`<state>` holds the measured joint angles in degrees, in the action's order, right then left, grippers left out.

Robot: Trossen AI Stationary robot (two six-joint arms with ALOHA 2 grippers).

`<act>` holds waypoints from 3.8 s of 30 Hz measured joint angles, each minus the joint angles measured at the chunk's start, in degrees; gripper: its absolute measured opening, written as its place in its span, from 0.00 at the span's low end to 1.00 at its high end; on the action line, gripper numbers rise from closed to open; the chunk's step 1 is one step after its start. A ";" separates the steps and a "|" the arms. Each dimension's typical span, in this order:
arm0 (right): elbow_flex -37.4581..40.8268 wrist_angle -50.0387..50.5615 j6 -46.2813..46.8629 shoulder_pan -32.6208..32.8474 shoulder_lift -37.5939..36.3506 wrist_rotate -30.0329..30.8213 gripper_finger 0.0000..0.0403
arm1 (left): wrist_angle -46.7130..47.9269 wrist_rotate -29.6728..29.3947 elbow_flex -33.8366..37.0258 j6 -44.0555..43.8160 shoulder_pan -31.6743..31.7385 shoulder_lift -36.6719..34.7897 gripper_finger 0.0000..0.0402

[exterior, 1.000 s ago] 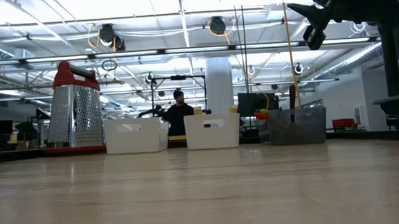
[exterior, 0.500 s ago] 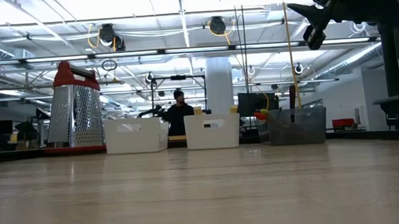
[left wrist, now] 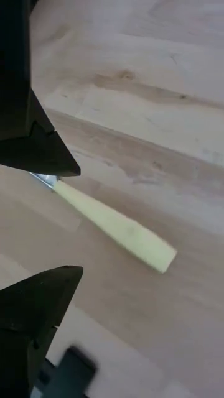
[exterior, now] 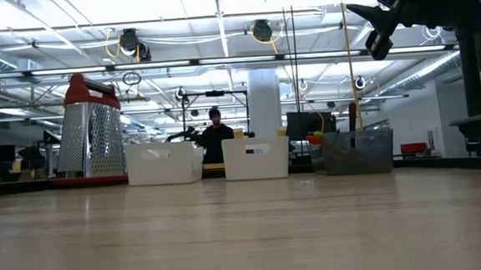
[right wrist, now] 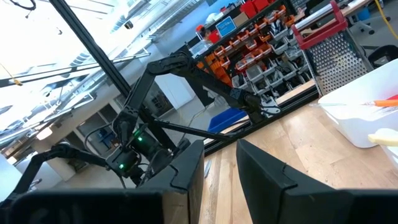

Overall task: Pick & Place Kitchen Items
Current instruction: Put the knife into the right white bin

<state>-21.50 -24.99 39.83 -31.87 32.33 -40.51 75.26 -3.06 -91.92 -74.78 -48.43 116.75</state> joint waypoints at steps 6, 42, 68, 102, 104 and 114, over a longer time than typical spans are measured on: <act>0.00 0.00 -0.01 -0.01 0.01 0.00 0.23 | -0.66 0.36 2.56 3.71 -2.16 0.00 0.63; 0.00 0.00 -0.01 0.01 -0.01 0.00 0.23 | -25.41 5.12 20.44 23.53 2.62 -1.90 0.07; 0.00 -0.03 -0.02 0.00 -0.01 0.08 0.23 | -24.16 2.64 20.51 23.67 7.42 -5.54 0.08; 0.00 0.38 12.27 0.06 0.14 25.49 0.23 | -23.32 -5.13 6.15 40.17 26.12 -6.99 0.09; 0.00 1.18 14.58 0.06 0.90 25.52 0.23 | -22.52 -5.13 5.36 40.17 26.48 -6.99 0.09; 0.00 2.97 8.02 2.18 10.18 15.58 0.23 | -22.23 -5.10 2.03 40.08 28.30 -7.02 0.09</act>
<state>-21.50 -22.03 47.84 -29.69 42.51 -24.93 53.04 -8.16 -89.88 -34.70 -20.13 109.73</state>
